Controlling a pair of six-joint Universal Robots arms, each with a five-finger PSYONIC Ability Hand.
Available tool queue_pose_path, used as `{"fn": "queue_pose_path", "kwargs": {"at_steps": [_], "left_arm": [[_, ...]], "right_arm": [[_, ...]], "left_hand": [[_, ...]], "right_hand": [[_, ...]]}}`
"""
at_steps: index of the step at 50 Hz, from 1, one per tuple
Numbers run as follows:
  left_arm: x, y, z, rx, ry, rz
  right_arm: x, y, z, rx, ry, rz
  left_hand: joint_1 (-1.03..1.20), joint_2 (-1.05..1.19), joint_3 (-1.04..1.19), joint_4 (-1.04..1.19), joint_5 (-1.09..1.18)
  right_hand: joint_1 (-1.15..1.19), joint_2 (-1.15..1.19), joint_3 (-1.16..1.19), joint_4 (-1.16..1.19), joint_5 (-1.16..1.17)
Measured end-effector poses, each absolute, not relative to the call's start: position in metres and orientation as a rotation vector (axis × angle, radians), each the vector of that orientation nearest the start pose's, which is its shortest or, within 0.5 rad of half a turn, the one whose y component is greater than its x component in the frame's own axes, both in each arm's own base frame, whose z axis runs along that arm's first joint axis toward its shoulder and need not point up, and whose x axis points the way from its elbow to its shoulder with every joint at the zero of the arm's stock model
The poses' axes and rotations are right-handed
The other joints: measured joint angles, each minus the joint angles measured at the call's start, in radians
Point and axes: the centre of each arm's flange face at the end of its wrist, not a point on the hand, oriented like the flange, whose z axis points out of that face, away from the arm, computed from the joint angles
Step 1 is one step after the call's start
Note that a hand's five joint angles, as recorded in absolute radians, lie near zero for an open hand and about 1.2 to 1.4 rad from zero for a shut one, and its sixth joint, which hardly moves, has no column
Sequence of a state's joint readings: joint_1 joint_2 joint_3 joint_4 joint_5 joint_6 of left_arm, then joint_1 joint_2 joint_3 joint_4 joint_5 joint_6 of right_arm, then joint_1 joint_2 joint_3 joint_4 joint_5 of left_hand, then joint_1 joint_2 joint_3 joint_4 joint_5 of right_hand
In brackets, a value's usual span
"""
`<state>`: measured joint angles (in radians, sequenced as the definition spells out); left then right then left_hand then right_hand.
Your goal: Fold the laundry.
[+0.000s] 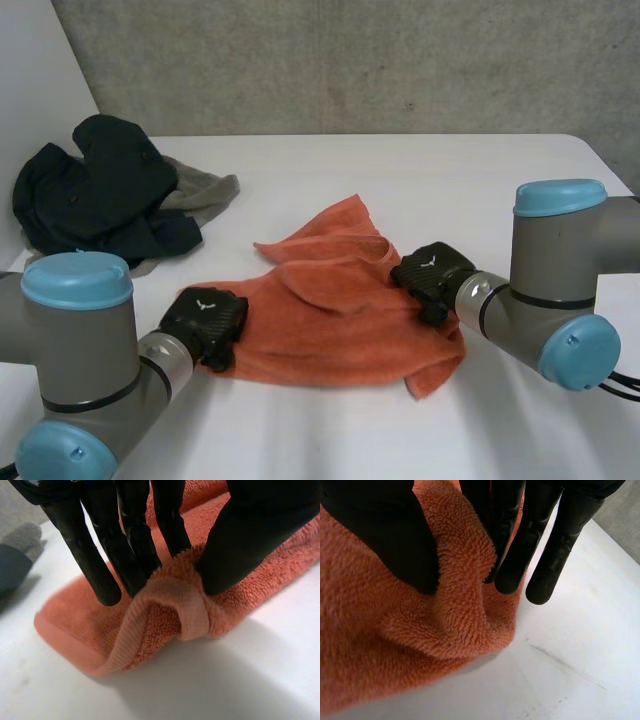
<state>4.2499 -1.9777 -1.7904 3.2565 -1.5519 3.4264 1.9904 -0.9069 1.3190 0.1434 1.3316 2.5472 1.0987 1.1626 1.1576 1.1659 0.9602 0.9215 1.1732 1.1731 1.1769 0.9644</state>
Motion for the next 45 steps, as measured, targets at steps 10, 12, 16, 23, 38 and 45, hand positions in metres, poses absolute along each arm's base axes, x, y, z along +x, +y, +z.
{"fn": "queue_pose_path", "kwargs": {"at_steps": [10, 12, 16, 23, 38, 45], "left_arm": [[-0.261, -0.223, 0.166, 1.066, 2.373, -1.764], [-0.262, -0.223, 0.185, 1.044, 2.317, -1.843], [-0.262, -0.220, 0.246, 0.950, 2.155, -2.090], [-0.252, -0.206, 0.327, 0.788, 1.933, -2.404], [-0.256, -0.232, 0.313, 0.721, 2.041, -2.382], [-0.274, -0.273, 0.245, 0.791, 2.217, -2.156]], "right_arm": [[0.290, -0.290, 0.177, -1.384, 2.182, -1.612], [0.289, -0.290, 0.192, -1.371, 2.164, -1.662], [0.282, -0.289, 0.259, -1.288, 2.074, -1.898], [0.269, -0.276, 0.353, -1.143, 1.906, -2.207], [0.285, -0.300, 0.367, -1.103, 1.796, -2.298], [0.322, -0.338, 0.296, -1.204, 1.828, -2.192]], "left_hand": [[0.000, 0.029, 0.030, 0.029, 0.004], [0.000, 0.030, 0.030, 0.031, 0.004], [0.000, 0.031, 0.031, 0.032, 0.004], [0.000, 0.031, 0.031, 0.032, 0.004], [0.000, 0.032, 0.031, 0.032, 0.004], [0.000, 0.034, 0.035, 0.032, 0.004]], "right_hand": [[0.000, 0.000, 0.005, 0.010, 0.003], [0.000, 0.000, 0.005, 0.010, 0.003], [0.000, 0.000, 0.005, 0.010, 0.002], [0.000, 0.000, 0.005, 0.010, 0.002], [0.004, 0.000, 0.005, 0.010, 0.002], [0.022, 0.000, 0.005, 0.011, 0.006]]}}
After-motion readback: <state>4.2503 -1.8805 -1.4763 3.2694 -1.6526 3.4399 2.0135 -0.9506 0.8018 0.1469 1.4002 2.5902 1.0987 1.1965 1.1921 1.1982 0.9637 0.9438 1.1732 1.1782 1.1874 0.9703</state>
